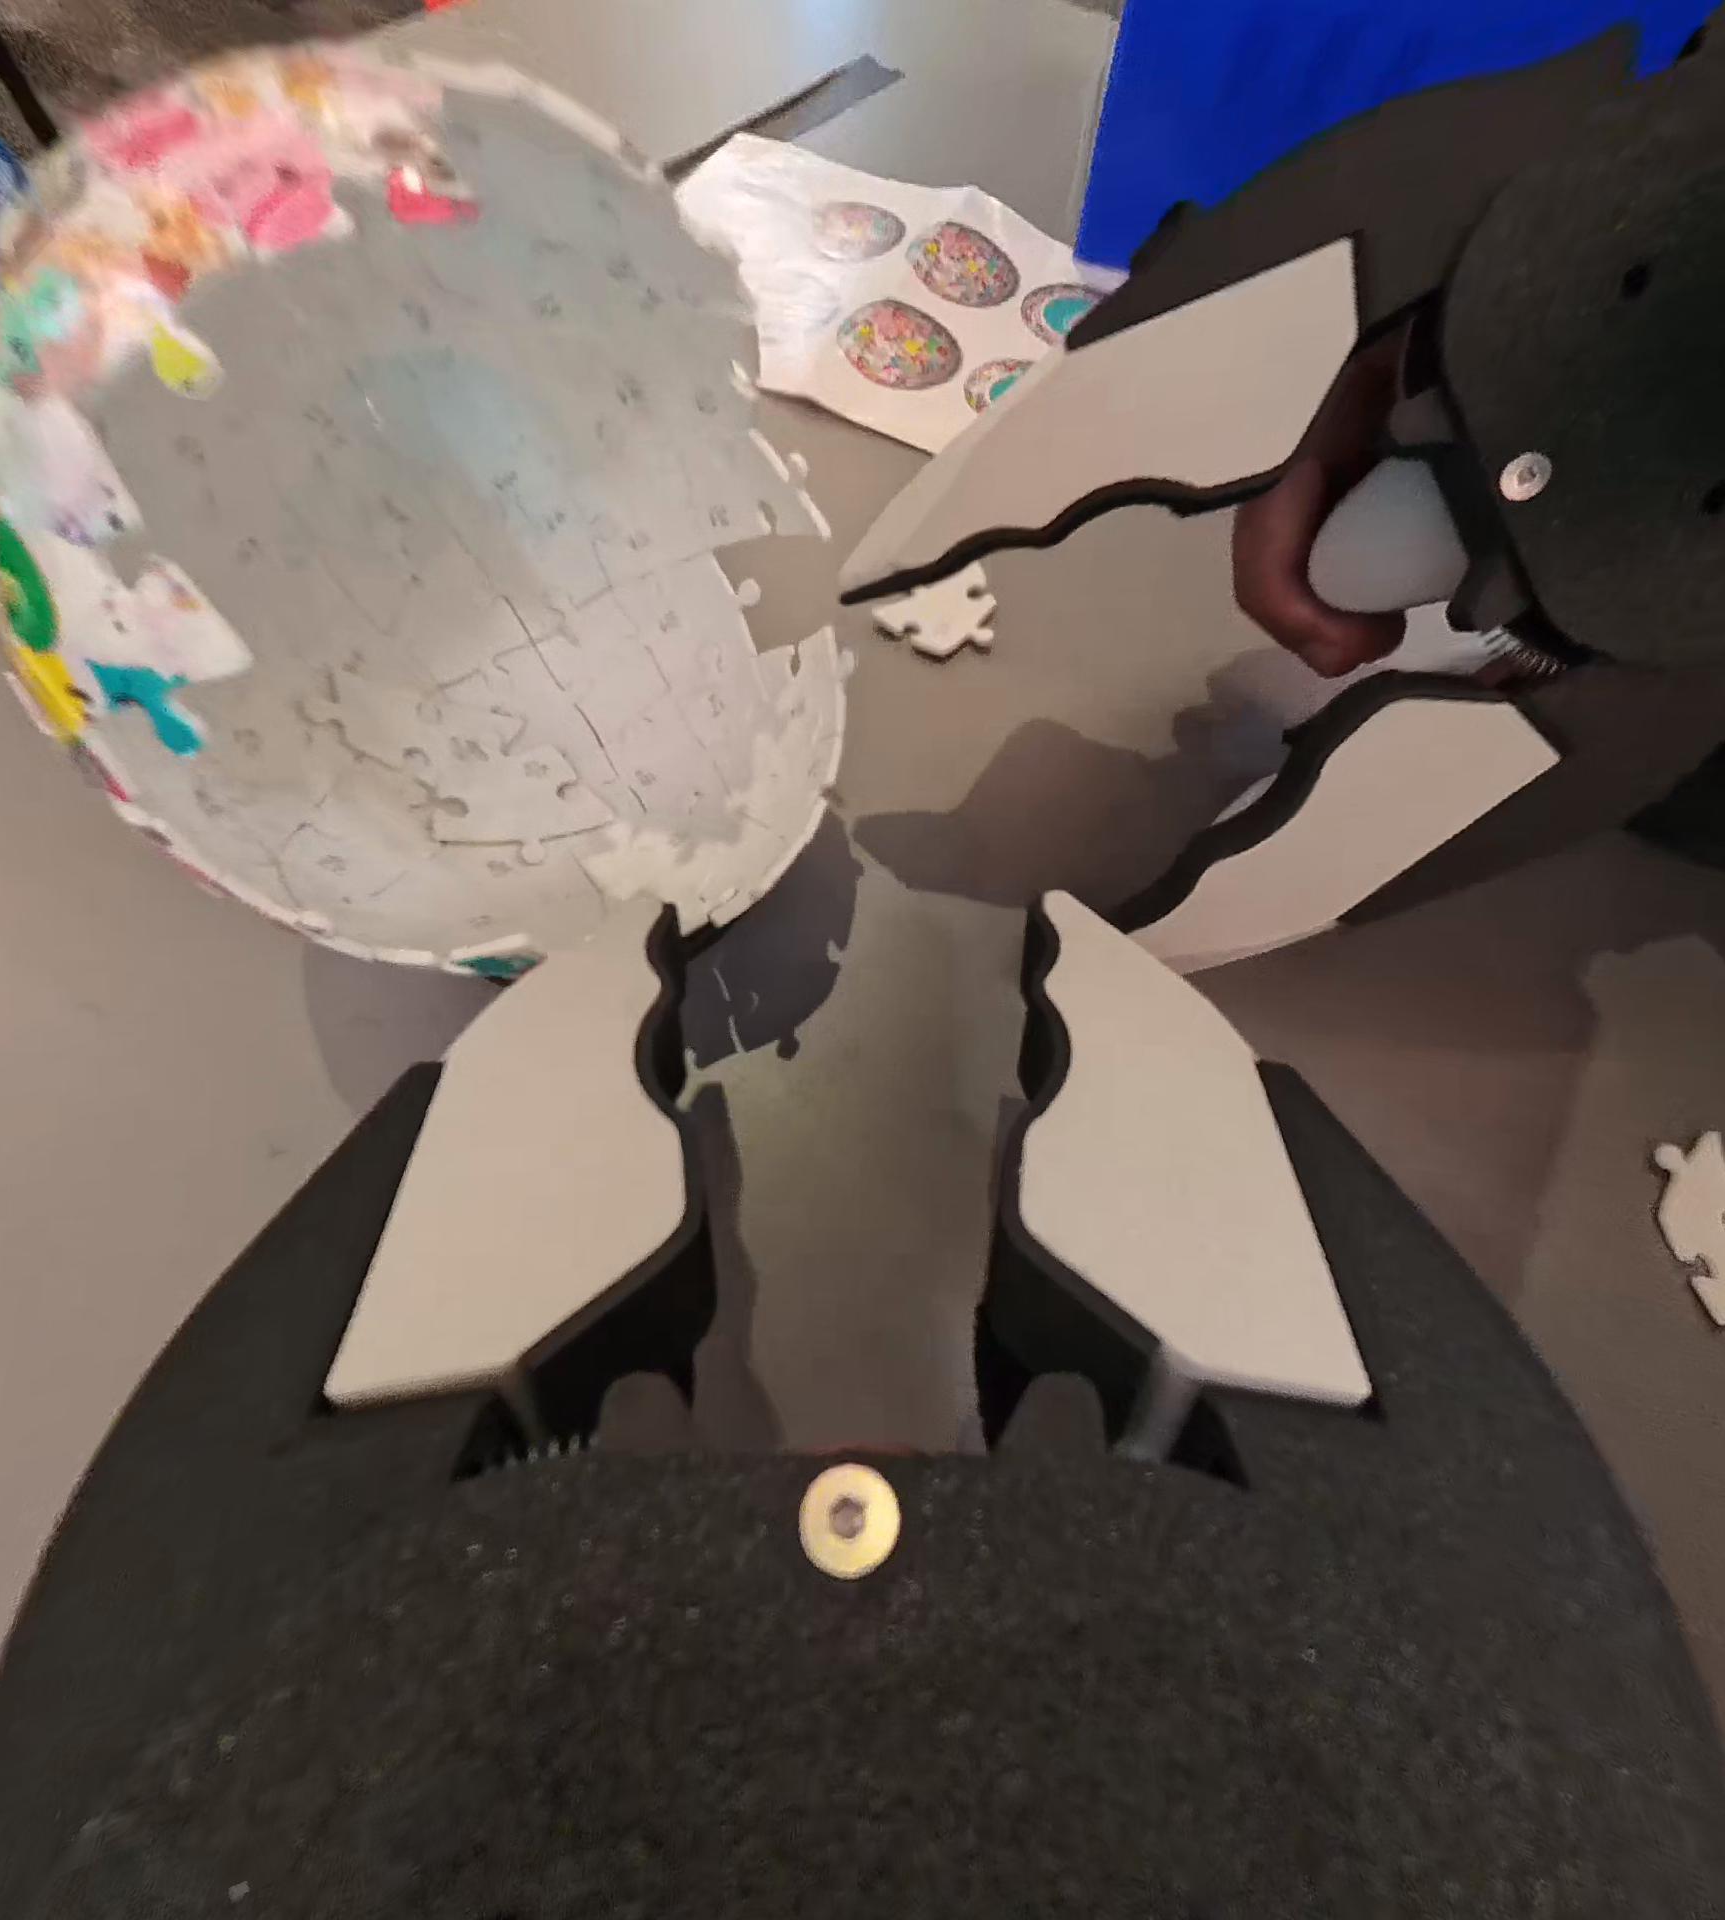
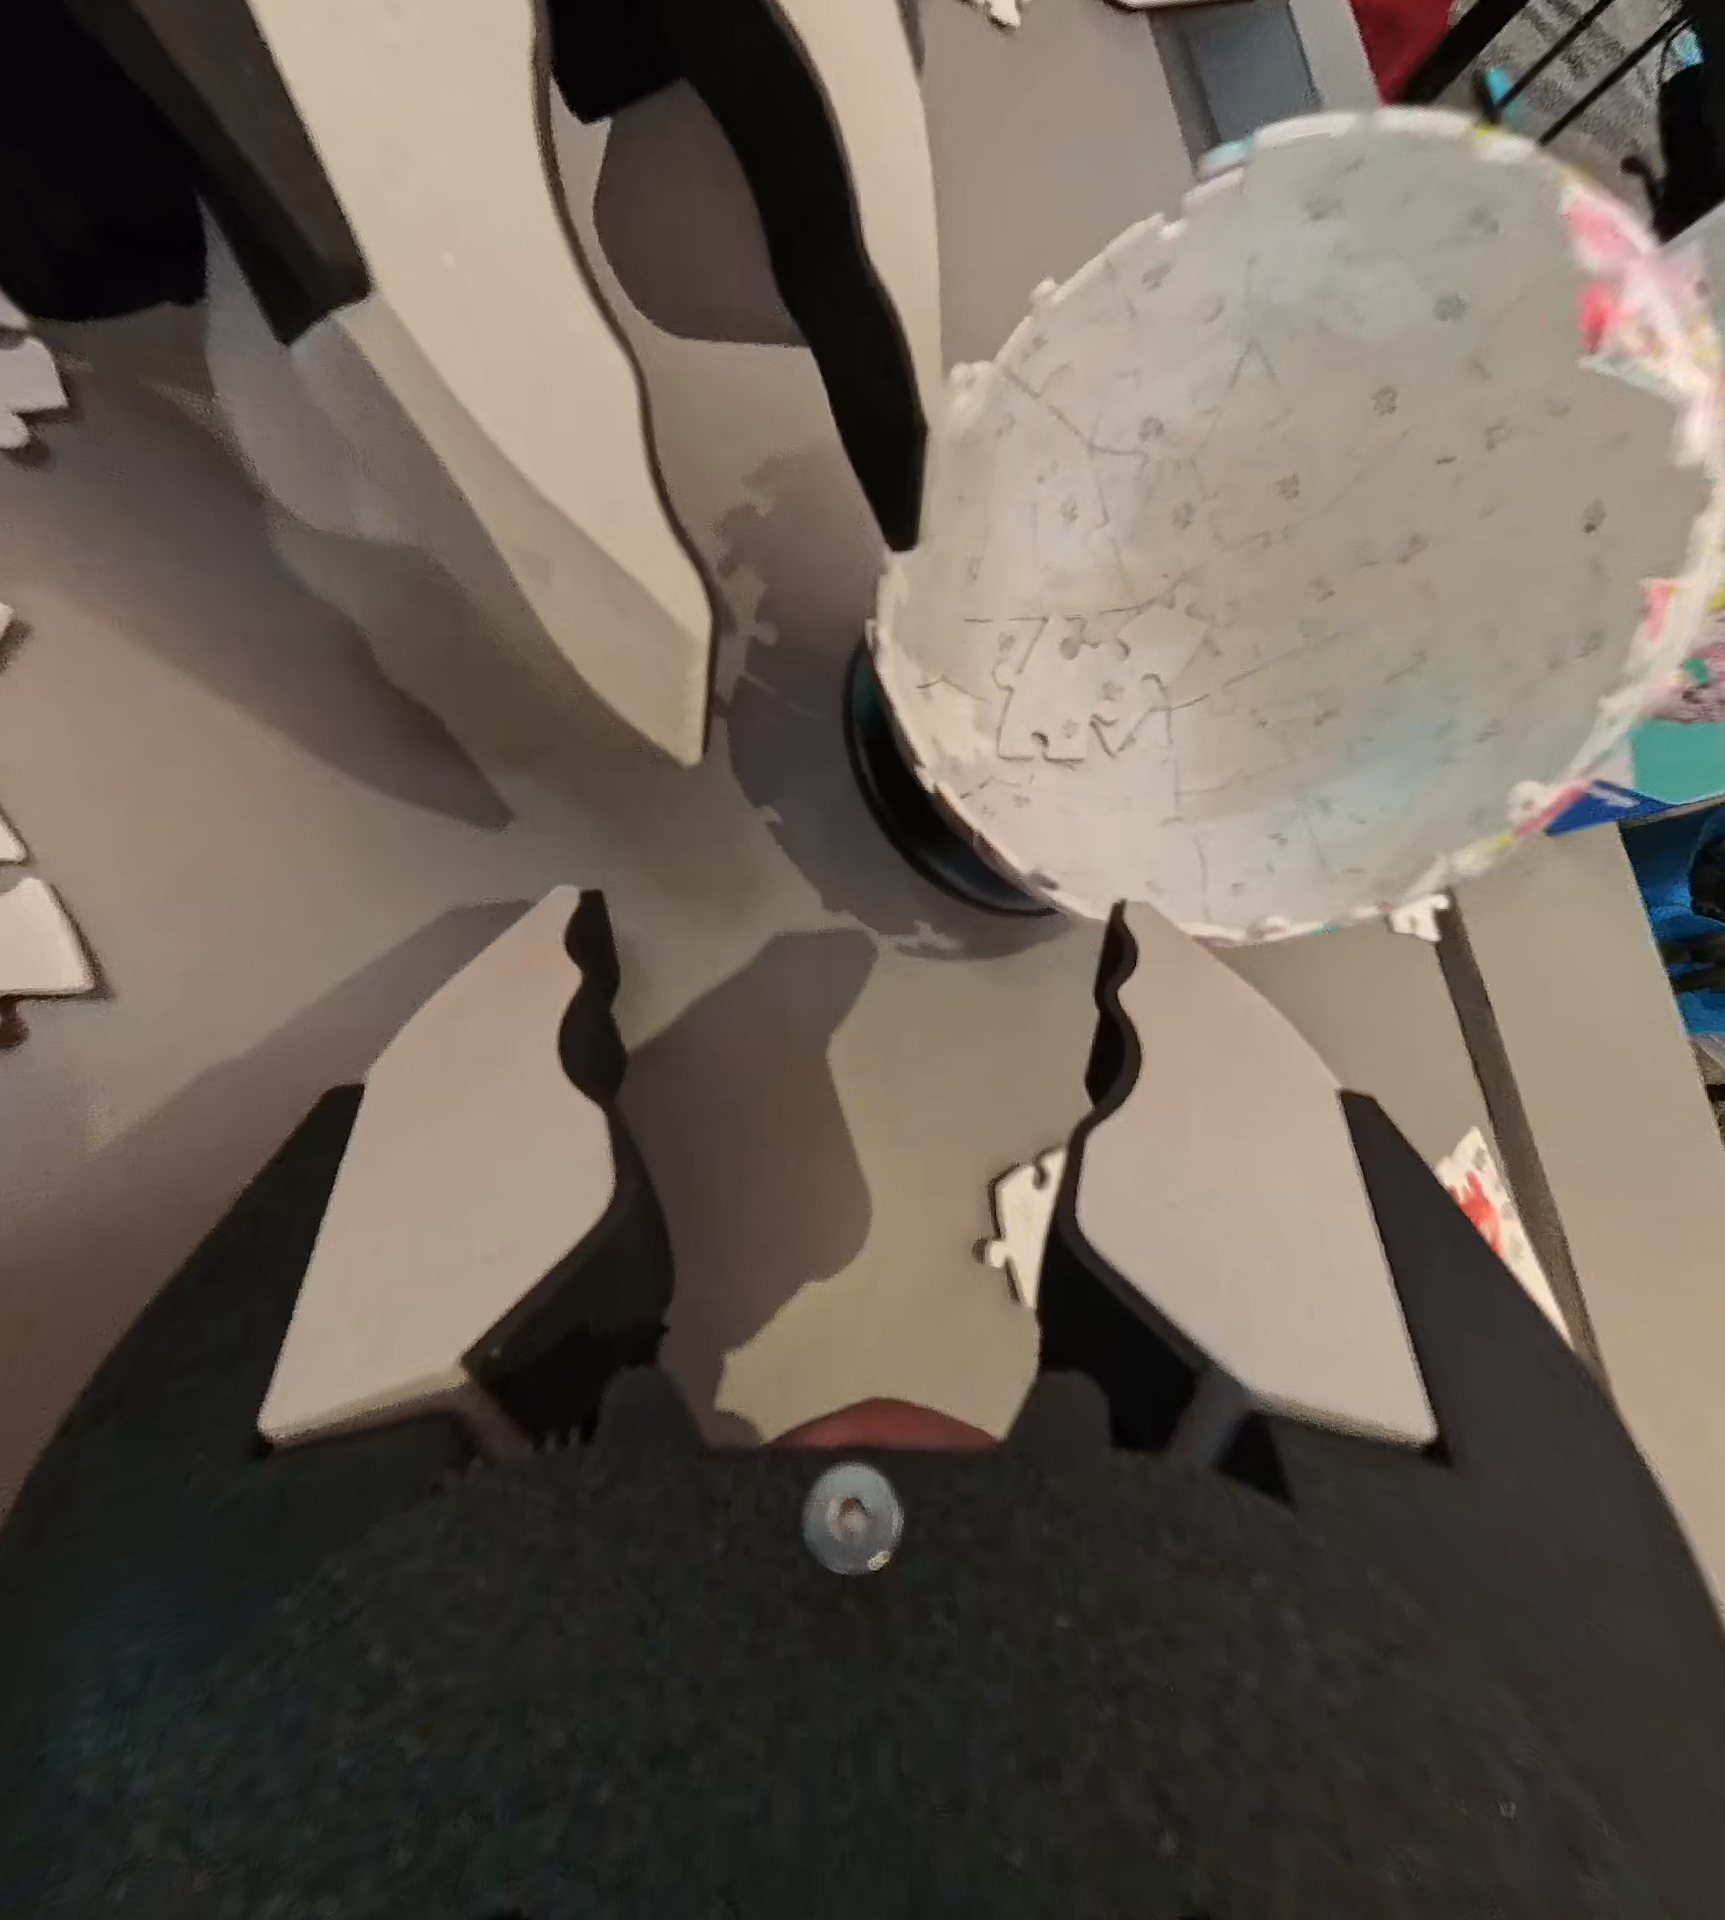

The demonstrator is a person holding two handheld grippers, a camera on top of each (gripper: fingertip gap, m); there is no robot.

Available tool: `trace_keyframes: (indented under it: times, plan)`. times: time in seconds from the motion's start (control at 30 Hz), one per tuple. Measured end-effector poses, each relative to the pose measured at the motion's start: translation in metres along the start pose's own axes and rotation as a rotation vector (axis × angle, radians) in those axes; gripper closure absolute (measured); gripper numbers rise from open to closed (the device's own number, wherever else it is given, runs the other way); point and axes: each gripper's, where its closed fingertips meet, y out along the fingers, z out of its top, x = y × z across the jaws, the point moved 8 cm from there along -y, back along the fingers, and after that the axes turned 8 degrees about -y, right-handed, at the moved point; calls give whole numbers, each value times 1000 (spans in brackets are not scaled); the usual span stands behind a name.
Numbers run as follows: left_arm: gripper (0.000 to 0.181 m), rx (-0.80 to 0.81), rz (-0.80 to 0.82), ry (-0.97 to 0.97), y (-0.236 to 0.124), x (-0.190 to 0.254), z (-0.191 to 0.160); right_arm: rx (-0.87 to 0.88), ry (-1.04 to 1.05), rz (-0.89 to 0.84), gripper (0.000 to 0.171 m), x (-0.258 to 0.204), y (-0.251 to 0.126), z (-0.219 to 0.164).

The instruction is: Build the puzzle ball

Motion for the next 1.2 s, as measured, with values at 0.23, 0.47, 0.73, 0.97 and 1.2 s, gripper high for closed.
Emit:
trace_keyframes:
  times: [0.23,0.47,0.73,0.97,1.2]
  plan:
    - [150,34,55,60,-1,3,6,16,-28,-84,125,1,-14,7]
    - [173,18,145,45,9,-4,5,18,114,-159,158,19,-5,3]
    - [173,-12,150,27,15,-9,-2,5,138,-147,158,18,5,2]
    - [172,-37,172,25,17,-13,-3,-47,87,-135,154,14,12,2]
    - [164,-54,182,-4,17,-15,-2,-68,89,-112,152,11,16,2]
